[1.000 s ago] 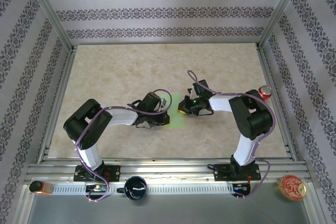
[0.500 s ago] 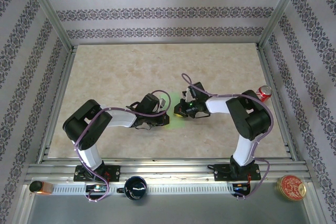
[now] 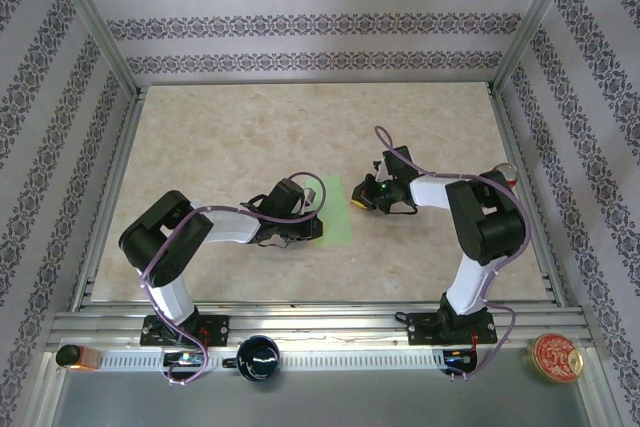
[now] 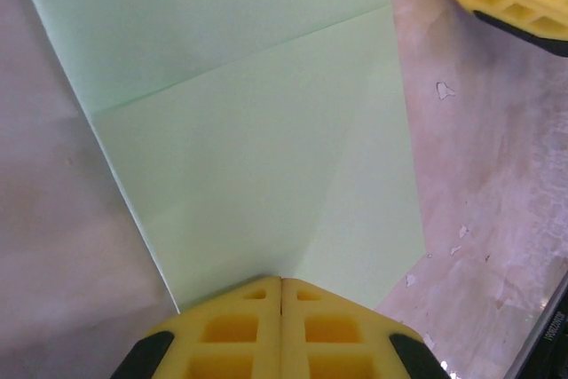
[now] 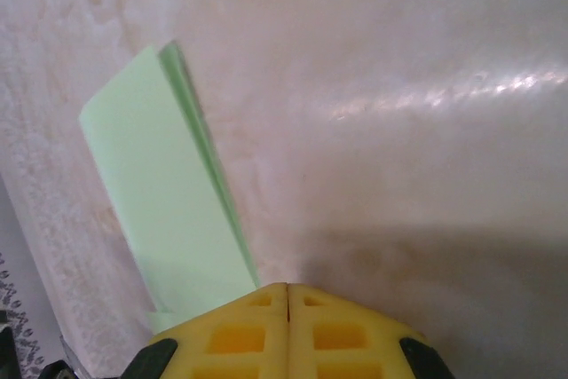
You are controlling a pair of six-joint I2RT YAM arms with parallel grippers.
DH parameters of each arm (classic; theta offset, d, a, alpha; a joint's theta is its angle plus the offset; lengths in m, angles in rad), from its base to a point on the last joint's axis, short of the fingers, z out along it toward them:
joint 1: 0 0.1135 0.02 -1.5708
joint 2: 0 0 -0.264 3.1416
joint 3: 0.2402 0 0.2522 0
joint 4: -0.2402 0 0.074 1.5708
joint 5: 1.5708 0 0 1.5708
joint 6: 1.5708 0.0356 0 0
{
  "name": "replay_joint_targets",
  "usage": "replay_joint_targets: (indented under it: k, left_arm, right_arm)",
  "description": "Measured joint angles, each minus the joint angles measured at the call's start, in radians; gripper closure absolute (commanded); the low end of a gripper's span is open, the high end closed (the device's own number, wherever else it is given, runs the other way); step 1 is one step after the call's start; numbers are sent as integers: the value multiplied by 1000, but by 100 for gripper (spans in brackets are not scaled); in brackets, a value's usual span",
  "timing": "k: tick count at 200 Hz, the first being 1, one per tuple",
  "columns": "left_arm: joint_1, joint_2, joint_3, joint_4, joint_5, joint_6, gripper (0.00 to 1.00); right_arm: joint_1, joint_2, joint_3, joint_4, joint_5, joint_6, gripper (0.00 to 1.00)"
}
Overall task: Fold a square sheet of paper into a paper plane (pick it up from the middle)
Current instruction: Fold the triangle a second time at the center of the table.
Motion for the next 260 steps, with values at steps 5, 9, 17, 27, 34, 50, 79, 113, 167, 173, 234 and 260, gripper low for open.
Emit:
replay_joint_targets:
  k: [5, 9, 17, 27, 34, 50, 79, 113, 167, 173, 234, 260]
  left_arm:
    - [0, -5, 0, -10, -7, 2, 99]
    - [0, -8, 0, -17, -11, 3, 99]
    - [0, -18, 4, -38, -21, 7, 98]
    - [0, -26, 16, -69, -39, 13, 96]
    - [0, -32, 29, -90, -52, 18, 95]
    - [0, -49, 63, -125, -86, 37, 93]
    - [1, -57, 129, -153, -131, 74, 96]
    - [8, 1, 215, -205, -145, 117, 97]
    - [14, 72, 236, -266, -174, 153, 98]
    - [16, 75, 235, -268, -176, 156, 98]
    - [23, 79, 211, -239, -166, 164, 98]
    - [23, 78, 193, -200, -154, 156, 99]
  right_arm:
    - [4, -18, -4, -2, 3, 0, 94]
    - [7, -31, -6, -2, 5, 0, 93]
    - [18, -68, -17, -3, 11, 0, 93]
    - [32, -112, -33, -3, 13, 2, 91]
    - [44, -140, -45, -3, 14, 4, 91]
    - [68, -181, -79, -3, 14, 9, 88]
    - [91, -206, -136, -20, 14, 18, 81]
    - [142, -242, -201, -19, 14, 67, 78]
    - [175, -243, -219, -20, 23, 122, 74]
    - [180, -243, -222, -21, 27, 127, 74]
    - [208, -238, -250, -29, 41, 167, 73]
    - [219, -222, -245, -30, 42, 171, 73]
